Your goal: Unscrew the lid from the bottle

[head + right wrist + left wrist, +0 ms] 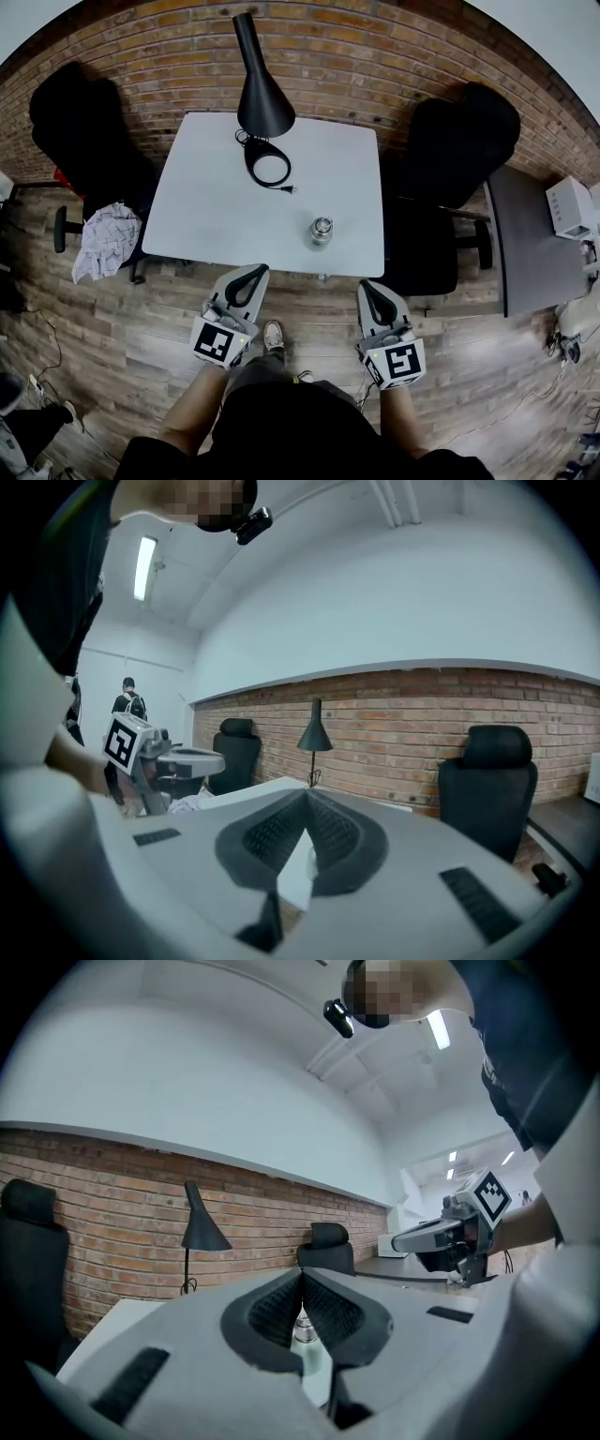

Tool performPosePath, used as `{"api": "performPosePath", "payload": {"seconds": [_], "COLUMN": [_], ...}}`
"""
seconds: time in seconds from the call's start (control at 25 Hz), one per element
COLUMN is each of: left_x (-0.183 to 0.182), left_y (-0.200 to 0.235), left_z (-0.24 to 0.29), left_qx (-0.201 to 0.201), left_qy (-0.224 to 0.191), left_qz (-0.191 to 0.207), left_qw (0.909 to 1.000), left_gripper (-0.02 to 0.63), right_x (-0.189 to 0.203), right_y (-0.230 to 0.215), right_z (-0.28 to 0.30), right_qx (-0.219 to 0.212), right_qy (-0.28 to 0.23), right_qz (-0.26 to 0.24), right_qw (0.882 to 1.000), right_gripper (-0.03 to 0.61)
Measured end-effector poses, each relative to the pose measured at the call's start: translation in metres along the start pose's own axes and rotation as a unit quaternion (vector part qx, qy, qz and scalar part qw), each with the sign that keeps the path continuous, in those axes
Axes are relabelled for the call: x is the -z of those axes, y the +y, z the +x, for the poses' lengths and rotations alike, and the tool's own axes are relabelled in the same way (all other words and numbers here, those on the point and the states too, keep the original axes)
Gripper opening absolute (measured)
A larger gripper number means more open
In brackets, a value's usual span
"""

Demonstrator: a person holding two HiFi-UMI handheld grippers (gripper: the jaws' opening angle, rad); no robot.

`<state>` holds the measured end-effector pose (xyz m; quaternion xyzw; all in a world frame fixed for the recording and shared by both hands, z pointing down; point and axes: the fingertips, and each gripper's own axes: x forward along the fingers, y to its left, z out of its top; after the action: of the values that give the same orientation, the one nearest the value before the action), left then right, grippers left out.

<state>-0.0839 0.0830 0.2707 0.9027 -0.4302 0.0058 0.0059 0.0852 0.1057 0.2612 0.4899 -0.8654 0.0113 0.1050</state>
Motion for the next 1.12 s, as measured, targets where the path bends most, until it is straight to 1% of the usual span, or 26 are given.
{"api": "performPosePath", "payload": {"seconds": [0.12,0.2,0.36,0.48,0.6,0.84,1.0,1.12], "left_x": [0.003,0.011,0.024,0.027,0.027,0.024,0.040,0.064], "left_y": [0.013,0.016,0.007,0.000,0.002,0.015,0.014,0.014], "left_z": [0.014,0.020,0.036,0.047,0.057,0.063,0.069,0.078], "left_qx": [0.015,0.029,0.058,0.067,0.059,0.021,0.014,0.018], "left_qy": [0.000,0.007,0.019,0.021,0.022,0.026,0.048,0.061], "left_qz": [-0.010,-0.015,-0.028,-0.035,-0.036,-0.012,-0.019,-0.018], "left_qw": [0.9998,0.9994,0.9978,0.9969,0.9974,0.9994,0.9986,0.9978], "left_gripper": [0.023,0.023,0.023,0.023,0.022,0.023,0.023,0.023], "right_x": [-0.008,-0.009,-0.007,-0.005,-0.005,0.001,0.011,0.023], "right_y": [0.009,0.011,0.014,0.009,-0.005,-0.028,-0.038,-0.044], "right_z": [0.023,0.033,0.045,0.047,0.050,0.058,0.067,0.074], "right_qx": [-0.007,-0.007,-0.014,-0.013,-0.013,-0.030,-0.039,-0.042], "right_qy": [0.002,0.007,0.021,0.026,0.025,0.020,0.027,0.036], "right_qz": [0.000,0.003,0.000,0.003,0.003,0.002,0.002,-0.001], "right_qw": [1.000,1.000,1.000,1.000,1.000,0.999,0.999,0.998], "right_gripper": [0.014,0.014,0.014,0.014,0.014,0.014,0.014,0.014]}}
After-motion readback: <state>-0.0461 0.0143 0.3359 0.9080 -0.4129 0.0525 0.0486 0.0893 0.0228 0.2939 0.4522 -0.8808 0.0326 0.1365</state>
